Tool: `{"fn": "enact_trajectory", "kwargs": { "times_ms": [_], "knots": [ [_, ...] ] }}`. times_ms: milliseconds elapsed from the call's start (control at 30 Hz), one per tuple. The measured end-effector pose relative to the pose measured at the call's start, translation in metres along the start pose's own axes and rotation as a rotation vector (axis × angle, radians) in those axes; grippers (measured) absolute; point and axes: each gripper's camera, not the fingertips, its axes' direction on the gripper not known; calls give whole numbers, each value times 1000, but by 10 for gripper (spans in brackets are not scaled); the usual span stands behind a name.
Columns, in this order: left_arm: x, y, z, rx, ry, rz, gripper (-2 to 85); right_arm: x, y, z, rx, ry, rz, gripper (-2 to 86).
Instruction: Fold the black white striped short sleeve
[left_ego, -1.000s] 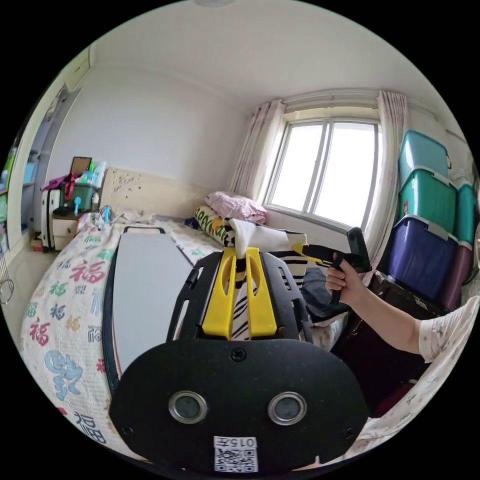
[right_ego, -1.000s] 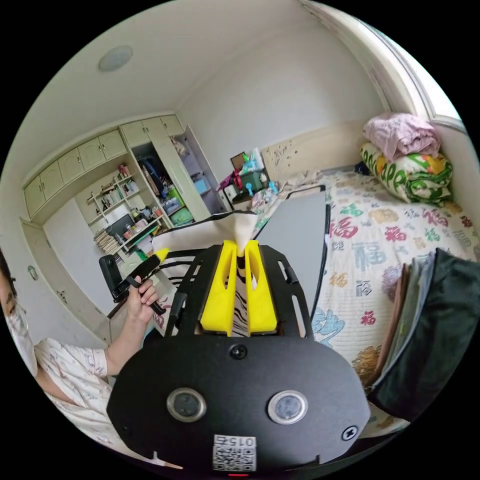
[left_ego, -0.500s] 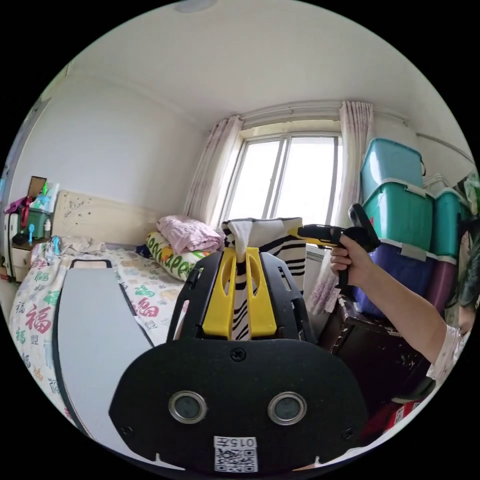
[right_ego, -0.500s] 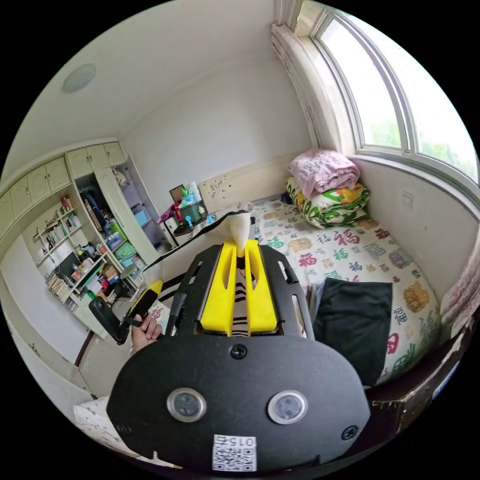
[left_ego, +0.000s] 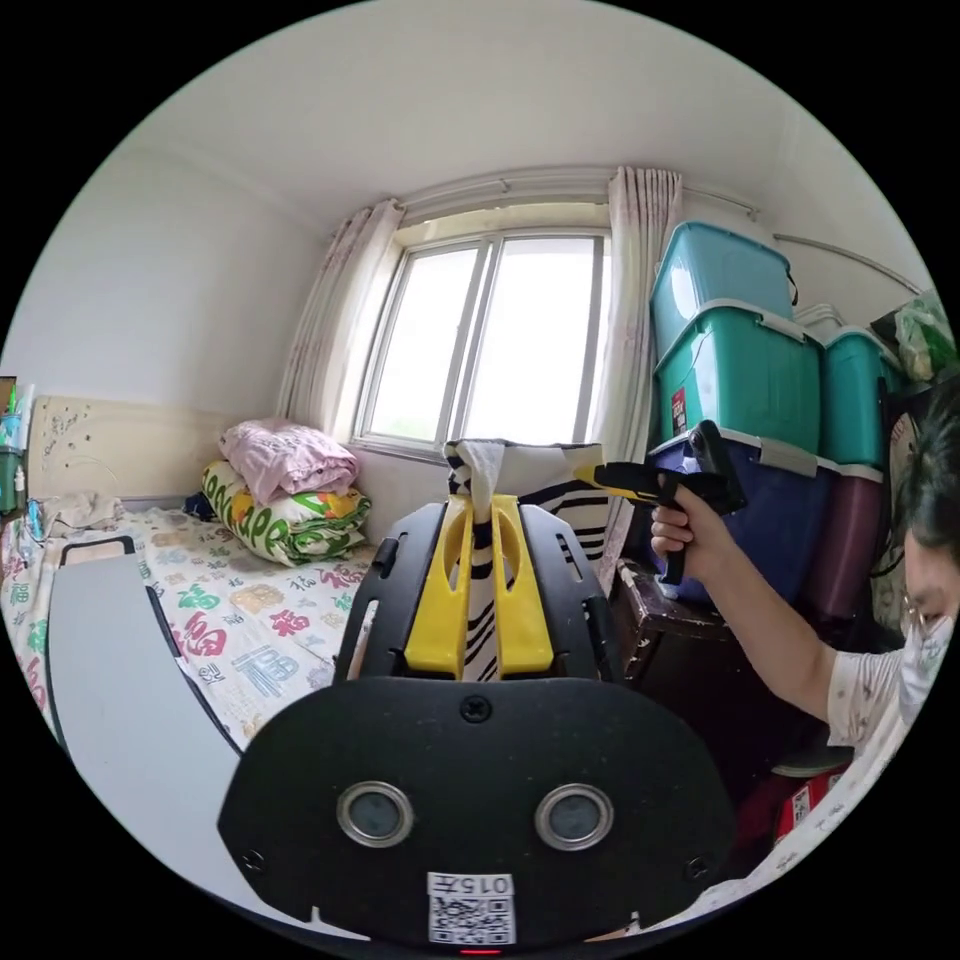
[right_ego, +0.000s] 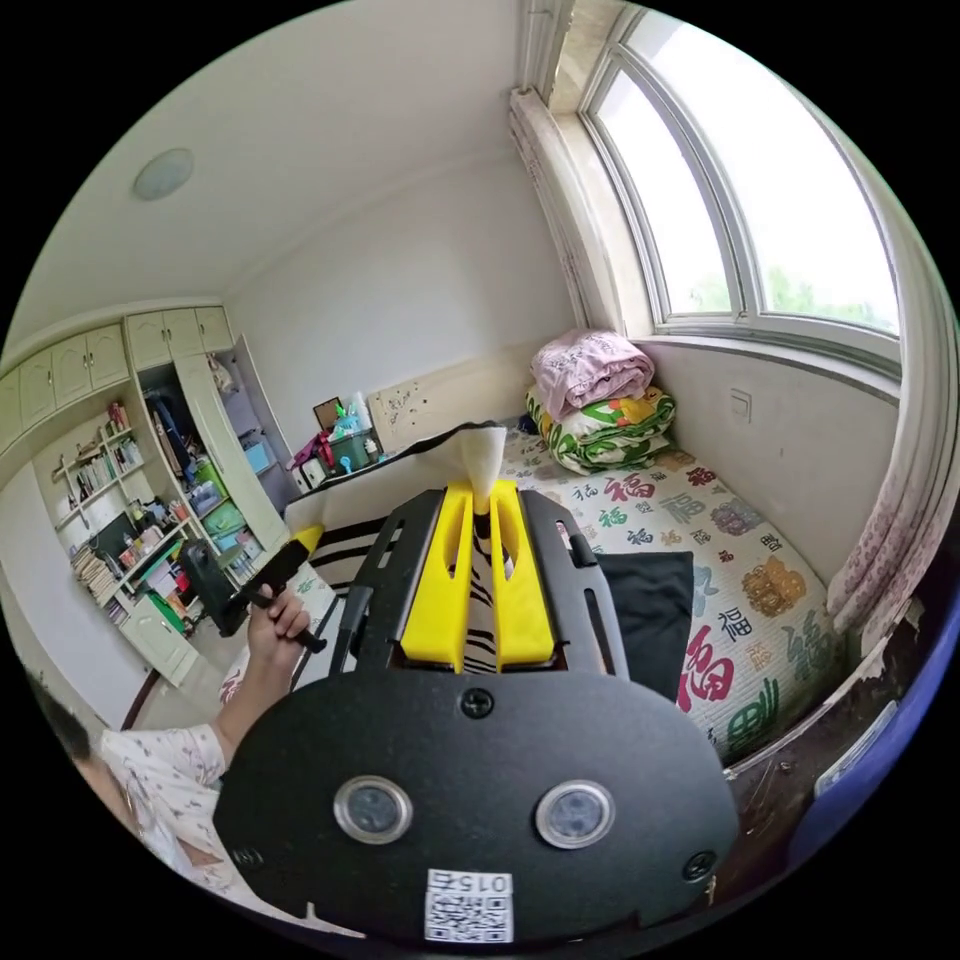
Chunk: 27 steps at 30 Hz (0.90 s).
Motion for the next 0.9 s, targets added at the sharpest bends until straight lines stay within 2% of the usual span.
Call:
{"fn": "enact_trajectory", "kwargs": {
  "times_ms": [133,300,400,467,533,633,733,833,900],
  "knots": [
    [-3,-48,32,-47,76,-11,5,14,8,-14,22,22,-16,14],
    [-34,-92,121,-185,30,-62,7,59,-6,47,-85,188,42,12],
    [-75,-98,212,-376,-73,-149,7,108,-13,124,-211,282,104,13],
    [-98,-96,282,-570,-141,-178,6,148,-17,184,-330,372,217,15],
    [-102,-106,302,-636,-249,-152,2,161,-18,206,-379,489,208,17],
    [-108,-147,283,-550,-248,-180,-4,181,-15,212,-429,570,203,24],
    [-106,-194,259,-512,-223,-184,-5,202,-9,198,-444,531,252,38],
    [-75,-246,230,-425,-148,-106,-5,204,-9,175,-427,492,277,42],
    [-52,-273,229,-449,-158,-35,-4,197,-12,160,-433,497,267,43]
  ]
}}
